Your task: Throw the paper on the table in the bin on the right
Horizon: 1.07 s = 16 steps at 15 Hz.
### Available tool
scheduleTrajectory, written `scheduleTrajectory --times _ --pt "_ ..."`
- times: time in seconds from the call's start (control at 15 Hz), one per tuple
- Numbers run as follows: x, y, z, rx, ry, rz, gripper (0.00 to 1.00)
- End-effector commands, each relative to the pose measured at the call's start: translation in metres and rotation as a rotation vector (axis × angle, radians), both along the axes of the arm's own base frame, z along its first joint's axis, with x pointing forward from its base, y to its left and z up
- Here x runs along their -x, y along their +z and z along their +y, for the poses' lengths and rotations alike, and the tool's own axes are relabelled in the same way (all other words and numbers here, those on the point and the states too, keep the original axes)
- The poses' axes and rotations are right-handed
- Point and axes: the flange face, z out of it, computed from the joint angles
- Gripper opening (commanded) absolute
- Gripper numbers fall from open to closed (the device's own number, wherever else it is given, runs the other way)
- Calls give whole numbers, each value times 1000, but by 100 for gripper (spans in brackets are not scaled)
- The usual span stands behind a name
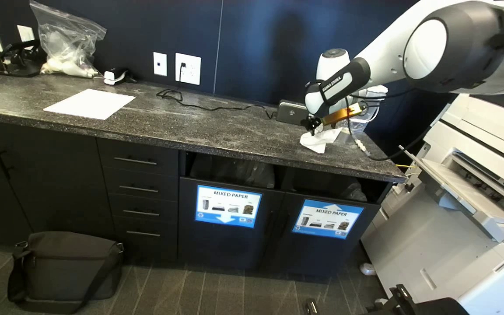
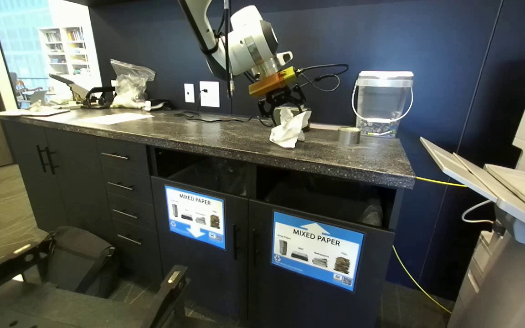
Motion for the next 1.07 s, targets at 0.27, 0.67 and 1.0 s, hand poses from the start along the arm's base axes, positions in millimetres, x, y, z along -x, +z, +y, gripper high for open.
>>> scheduleTrajectory --times 0.27,0.67,1.0 --pt "-20 -15 -22 -144 11 69 100" --pt "-27 -35 -18 -191 2 93 100" --pt "-30 -52 -14 -203 -7 118 100"
